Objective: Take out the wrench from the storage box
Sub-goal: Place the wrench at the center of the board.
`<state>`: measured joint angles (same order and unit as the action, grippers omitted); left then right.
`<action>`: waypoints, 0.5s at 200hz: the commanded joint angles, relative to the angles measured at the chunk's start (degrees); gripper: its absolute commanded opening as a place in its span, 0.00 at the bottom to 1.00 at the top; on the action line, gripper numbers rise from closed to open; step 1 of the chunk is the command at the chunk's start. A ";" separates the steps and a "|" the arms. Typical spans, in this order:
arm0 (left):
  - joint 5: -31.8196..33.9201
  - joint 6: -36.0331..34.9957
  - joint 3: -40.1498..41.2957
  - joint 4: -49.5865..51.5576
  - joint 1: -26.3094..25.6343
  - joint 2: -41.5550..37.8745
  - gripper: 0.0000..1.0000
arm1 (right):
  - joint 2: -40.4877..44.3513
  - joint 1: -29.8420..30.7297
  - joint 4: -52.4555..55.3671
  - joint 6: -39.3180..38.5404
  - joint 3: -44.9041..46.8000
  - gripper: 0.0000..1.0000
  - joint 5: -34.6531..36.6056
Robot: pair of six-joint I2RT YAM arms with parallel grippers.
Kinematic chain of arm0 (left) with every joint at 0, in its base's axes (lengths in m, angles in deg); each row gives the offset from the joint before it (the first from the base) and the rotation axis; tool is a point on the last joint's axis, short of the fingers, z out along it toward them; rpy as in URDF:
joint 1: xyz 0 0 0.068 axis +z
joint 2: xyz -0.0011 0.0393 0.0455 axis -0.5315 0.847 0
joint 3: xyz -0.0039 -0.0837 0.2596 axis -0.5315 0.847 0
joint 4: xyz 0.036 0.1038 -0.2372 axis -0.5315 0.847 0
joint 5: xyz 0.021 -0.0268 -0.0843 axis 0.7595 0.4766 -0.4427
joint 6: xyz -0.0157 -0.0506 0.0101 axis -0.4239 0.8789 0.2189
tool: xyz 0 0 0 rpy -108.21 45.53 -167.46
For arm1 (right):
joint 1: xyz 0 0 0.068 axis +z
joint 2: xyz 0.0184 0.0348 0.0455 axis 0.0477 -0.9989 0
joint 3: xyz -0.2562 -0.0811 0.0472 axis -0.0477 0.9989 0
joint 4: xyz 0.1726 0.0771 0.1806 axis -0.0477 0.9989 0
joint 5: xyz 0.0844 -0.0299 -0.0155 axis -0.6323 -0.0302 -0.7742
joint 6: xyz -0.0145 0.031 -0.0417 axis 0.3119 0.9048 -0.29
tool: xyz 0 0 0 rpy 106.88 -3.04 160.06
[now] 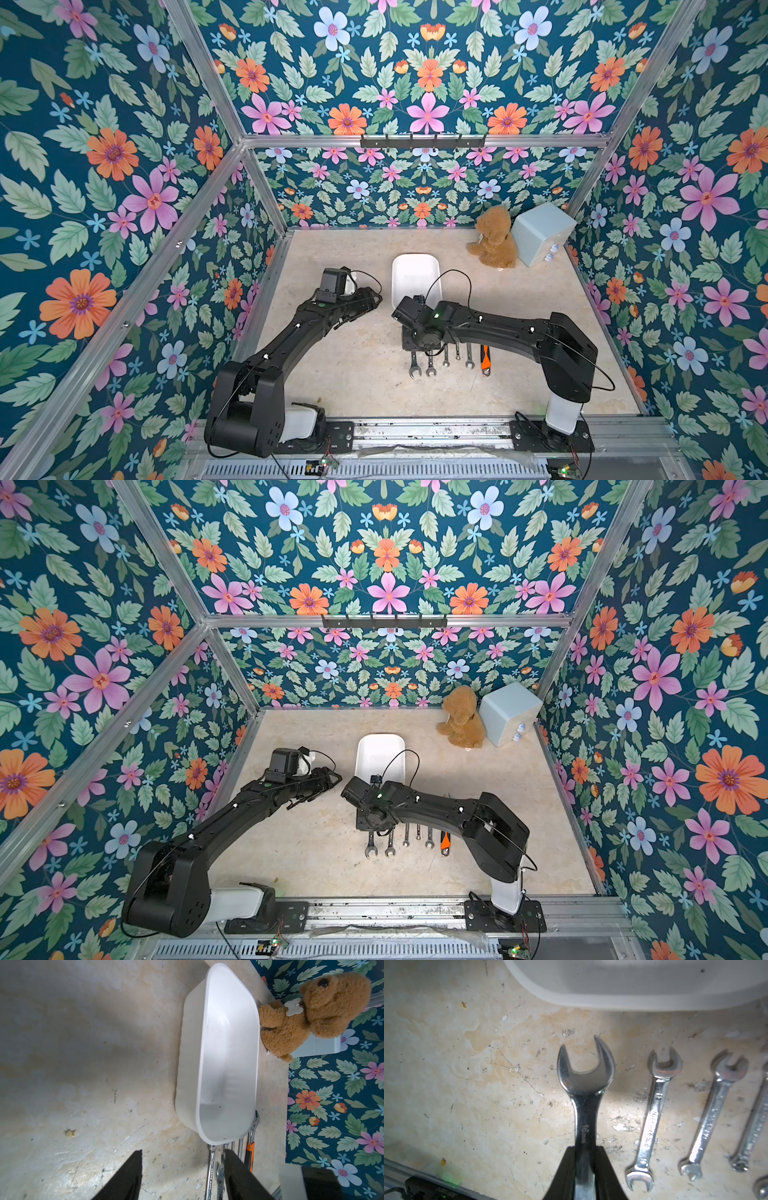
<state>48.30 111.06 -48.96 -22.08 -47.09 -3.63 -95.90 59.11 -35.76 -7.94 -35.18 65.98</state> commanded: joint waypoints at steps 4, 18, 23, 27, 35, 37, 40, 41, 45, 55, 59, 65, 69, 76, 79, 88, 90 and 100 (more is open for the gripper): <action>-0.11 -1.83 0.19 0.32 0.02 -0.52 0.66 | -1.61 0.07 -4.58 2.66 0.43 0.14 -0.50; -0.16 -2.10 0.26 0.42 0.04 -0.62 0.66 | -3.27 0.07 -5.13 3.22 0.49 0.14 -0.99; -0.16 -2.18 0.23 0.42 0.04 -0.63 0.66 | -3.88 0.05 -5.25 3.43 0.48 0.14 -1.06; -0.14 -2.19 0.23 0.38 0.07 -0.67 0.66 | -4.35 0.10 -5.29 3.52 0.49 0.14 -1.13; -0.14 -2.28 0.17 0.29 0.07 -0.62 0.66 | -5.29 0.05 -5.27 3.89 0.38 0.14 -1.28; -0.23 -2.34 0.17 0.30 0.07 -0.62 0.66 | -5.50 0.08 -5.28 3.93 0.33 0.14 -1.37; -0.24 -2.36 0.17 0.26 0.05 -0.64 0.66 | -5.78 0.09 -5.19 4.01 0.22 0.14 -1.47; -0.26 -2.36 0.17 0.25 0.04 -0.63 0.66 | -5.87 0.11 -5.13 4.02 0.21 0.14 -1.48; -0.40 -2.44 0.15 0.24 0.04 -0.66 0.66 | -6.19 0.07 -5.01 4.15 0.12 0.14 -1.44; -0.46 -2.54 0.17 0.24 0.05 -0.62 0.66 | -6.95 -0.09 -4.77 4.42 -0.13 0.14 -1.52; -0.52 -2.62 0.24 0.20 0.02 -0.75 0.66 | -7.16 -0.21 -4.70 4.51 -0.30 0.15 -1.57; -0.47 -2.71 0.29 0.23 0.05 -0.76 0.66 | -7.48 -0.25 -4.44 4.55 -0.56 0.15 -1.45; -0.47 -2.79 0.34 0.22 0.04 -0.84 0.66 | -7.62 -0.28 -4.03 4.56 -0.80 0.15 -1.21; -0.35 -2.89 0.48 0.24 0.04 -0.88 0.66 | -7.88 -0.32 -3.26 4.50 -1.37 0.15 -0.89; -0.34 -2.93 0.47 0.24 0.04 -0.97 0.66 | -8.02 -0.35 -2.96 4.52 -1.55 0.15 -0.81; -0.21 -2.98 0.65 0.24 0.09 -1.13 0.66 | -8.39 -0.39 -2.53 4.63 -1.90 0.15 -0.78; -0.27 -2.93 0.64 0.24 0.05 -1.14 0.66 | -8.45 -0.40 -2.55 4.64 -1.91 0.15 -0.78; -0.10 -3.04 0.60 0.24 0.04 -1.31 0.66 | -8.85 -0.38 -2.19 4.73 -2.09 0.16 -0.87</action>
<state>48.12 109.31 -48.31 -21.66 -47.11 -4.57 -103.99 58.76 -39.20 -4.22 -36.51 64.47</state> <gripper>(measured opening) 0.661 0.194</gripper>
